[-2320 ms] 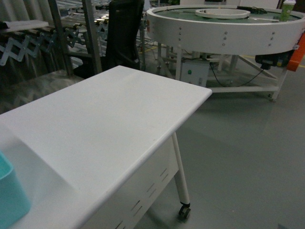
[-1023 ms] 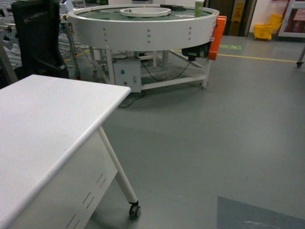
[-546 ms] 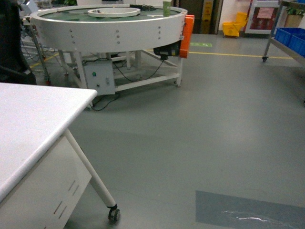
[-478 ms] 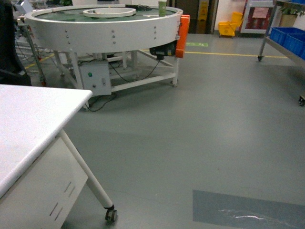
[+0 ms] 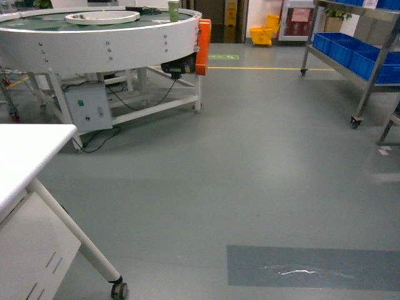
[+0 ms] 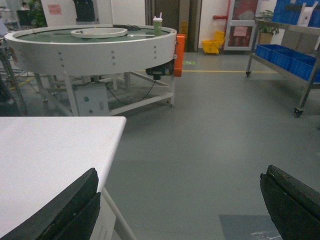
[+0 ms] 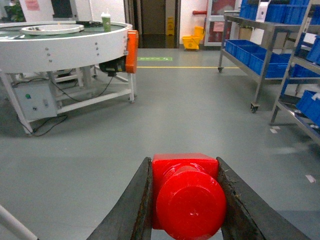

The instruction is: Pick red block from blue box to shelf

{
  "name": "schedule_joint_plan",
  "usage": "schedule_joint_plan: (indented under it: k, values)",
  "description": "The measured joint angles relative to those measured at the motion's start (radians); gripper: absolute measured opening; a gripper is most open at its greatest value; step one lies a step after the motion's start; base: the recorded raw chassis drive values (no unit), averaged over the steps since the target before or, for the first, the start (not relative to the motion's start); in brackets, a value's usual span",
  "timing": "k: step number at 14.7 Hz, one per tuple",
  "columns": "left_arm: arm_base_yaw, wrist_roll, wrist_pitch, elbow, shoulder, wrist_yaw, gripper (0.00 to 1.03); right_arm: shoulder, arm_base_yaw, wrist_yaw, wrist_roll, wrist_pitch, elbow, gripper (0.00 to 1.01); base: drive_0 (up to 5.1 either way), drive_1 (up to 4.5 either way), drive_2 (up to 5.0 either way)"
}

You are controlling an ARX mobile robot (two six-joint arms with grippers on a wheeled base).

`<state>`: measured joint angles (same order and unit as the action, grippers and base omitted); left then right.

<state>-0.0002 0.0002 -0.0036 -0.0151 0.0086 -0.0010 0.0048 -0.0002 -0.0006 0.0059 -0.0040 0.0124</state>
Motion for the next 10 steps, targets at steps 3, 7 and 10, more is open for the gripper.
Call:
schedule_joint_plan:
  k: [3, 7, 10]
  values:
    - [-0.001, 0.0, 0.0, 0.0, 0.0, 0.002, 0.98, 0.0, 0.0, 0.001, 0.0, 0.0, 0.0, 0.27, -1.5, -1.47, -1.5]
    - [0.0, 0.0, 0.0, 0.0, 0.0, 0.0, 0.98, 0.0, 0.0, 0.0, 0.0, 0.0, 0.0, 0.27, -0.4, -0.37, -0.4]
    - [0.0, 0.0, 0.0, 0.0, 0.0, 0.0, 0.98, 0.0, 0.0, 0.0, 0.0, 0.0, 0.0, 0.27, 0.0, 0.0, 0.0]
